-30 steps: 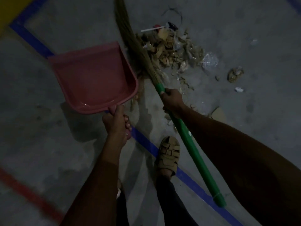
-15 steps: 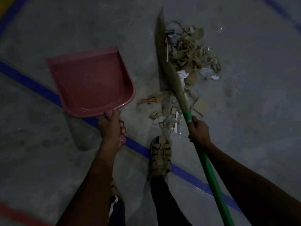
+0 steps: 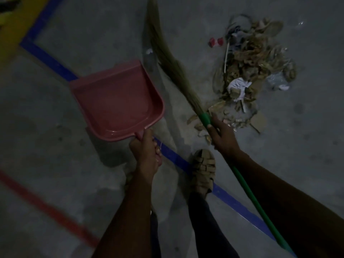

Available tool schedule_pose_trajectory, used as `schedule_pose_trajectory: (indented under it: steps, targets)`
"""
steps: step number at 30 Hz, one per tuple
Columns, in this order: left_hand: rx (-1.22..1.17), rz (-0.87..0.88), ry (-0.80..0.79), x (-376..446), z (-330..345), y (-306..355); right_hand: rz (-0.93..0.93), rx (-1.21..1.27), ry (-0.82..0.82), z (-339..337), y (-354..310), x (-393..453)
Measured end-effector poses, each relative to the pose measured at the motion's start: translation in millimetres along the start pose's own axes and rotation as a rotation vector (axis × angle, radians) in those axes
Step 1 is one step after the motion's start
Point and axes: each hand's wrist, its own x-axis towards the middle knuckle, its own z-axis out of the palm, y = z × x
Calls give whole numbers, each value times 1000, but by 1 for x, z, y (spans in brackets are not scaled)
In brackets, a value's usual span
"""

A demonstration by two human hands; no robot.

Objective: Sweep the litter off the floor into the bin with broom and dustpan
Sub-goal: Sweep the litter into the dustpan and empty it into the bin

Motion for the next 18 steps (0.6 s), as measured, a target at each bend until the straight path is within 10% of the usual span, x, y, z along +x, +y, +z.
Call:
schedule_pose_trajectory:
  steps: [8,18]
  targets:
    - [-6,24,67,17,-46,-16,44,-142,-264,56,-65,54]
    - [48,-49,50,19,-72,-39,345,-222,-23,4,20,13]
